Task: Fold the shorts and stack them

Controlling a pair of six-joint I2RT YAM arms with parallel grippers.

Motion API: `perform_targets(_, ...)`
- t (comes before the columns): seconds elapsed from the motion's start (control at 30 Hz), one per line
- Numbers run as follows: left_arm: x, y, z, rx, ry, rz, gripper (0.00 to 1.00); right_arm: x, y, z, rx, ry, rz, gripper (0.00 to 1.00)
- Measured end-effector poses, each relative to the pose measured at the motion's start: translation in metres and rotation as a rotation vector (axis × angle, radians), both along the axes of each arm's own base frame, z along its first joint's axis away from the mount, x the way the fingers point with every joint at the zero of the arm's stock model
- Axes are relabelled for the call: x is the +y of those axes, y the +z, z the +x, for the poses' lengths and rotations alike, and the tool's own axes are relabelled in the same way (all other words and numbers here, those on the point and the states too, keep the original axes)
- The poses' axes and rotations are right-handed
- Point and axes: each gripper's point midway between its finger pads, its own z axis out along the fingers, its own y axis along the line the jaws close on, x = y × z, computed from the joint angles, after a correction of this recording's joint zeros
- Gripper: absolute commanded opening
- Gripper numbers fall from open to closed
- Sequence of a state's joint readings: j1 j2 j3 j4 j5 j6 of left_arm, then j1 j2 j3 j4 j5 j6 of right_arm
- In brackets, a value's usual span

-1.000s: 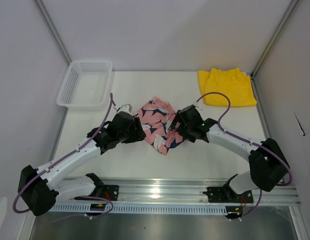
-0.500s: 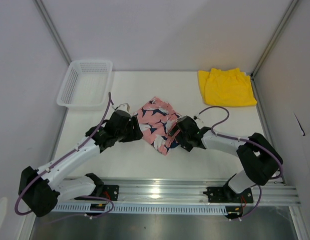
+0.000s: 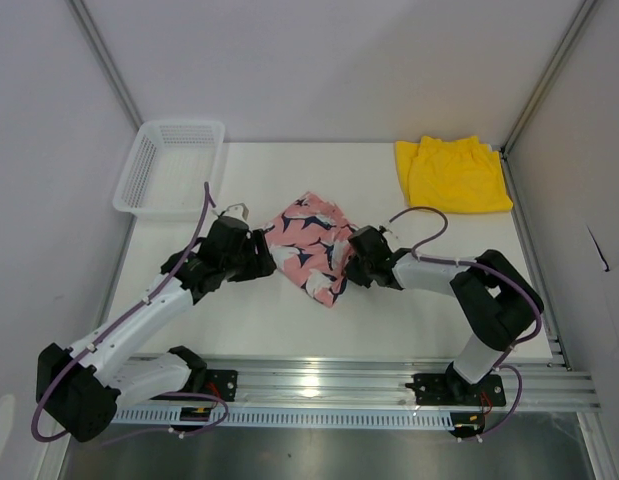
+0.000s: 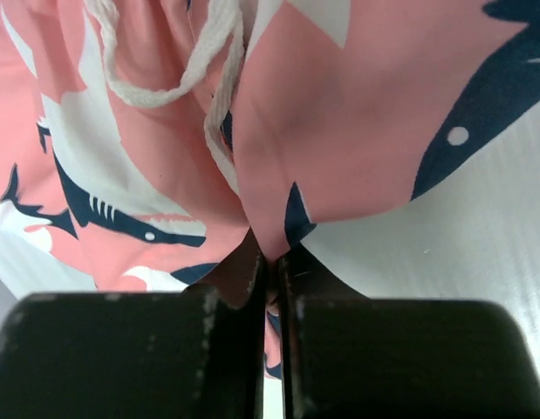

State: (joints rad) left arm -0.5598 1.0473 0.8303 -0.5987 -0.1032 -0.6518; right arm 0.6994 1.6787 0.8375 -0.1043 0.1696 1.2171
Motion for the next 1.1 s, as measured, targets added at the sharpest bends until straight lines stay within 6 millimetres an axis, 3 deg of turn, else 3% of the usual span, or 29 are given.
perform_targets(0.23,0.001,0.0,0.0,0.0,-0.003,0.003,0.66,-0.027,0.0,0.004,0.008,0.181,-0.096,0.0)
perform_targets(0.33,0.001,-0.003,-0.001,0.005,-0.004,0.006,0.66,-0.052,0.004,-0.005,0.029,0.256,-0.166,0.04)
perform_targets(0.43,0.001,-0.007,0.0,0.01,-0.004,0.009,0.66,-0.091,0.012,-0.008,0.047,0.302,-0.246,0.13)
perform_targets(0.47,-0.001,-0.009,0.001,0.014,-0.005,0.009,0.66,-0.104,0.012,-0.008,0.056,0.305,-0.274,0.2)
perform_targets(0.5,-0.003,-0.012,0.004,0.016,-0.008,0.008,0.67,-0.117,0.012,-0.008,0.073,0.305,-0.302,0.45)
perform_targets(0.57,-0.009,-0.017,0.011,0.021,-0.015,0.005,0.67,-0.137,0.01,-0.005,0.101,0.303,-0.351,0.77)
perform_targets(0.63,-0.015,-0.026,0.018,0.031,-0.029,0.006,0.68,-0.152,0.012,0.0,0.114,0.308,-0.398,0.84)
perform_targets(0.77,-0.03,-0.043,0.031,0.046,-0.071,-0.003,0.73,-0.157,0.021,0.017,0.07,0.32,-0.401,0.87)
perform_targets(0.87,-0.048,-0.046,0.041,0.04,-0.12,-0.043,0.86,-0.159,0.026,0.024,0.041,0.319,-0.339,0.87)
perform_targets(1.1,-0.082,-0.042,0.076,0.004,-0.188,-0.101,0.87,-0.164,0.025,0.026,0.016,0.331,-0.253,0.79)
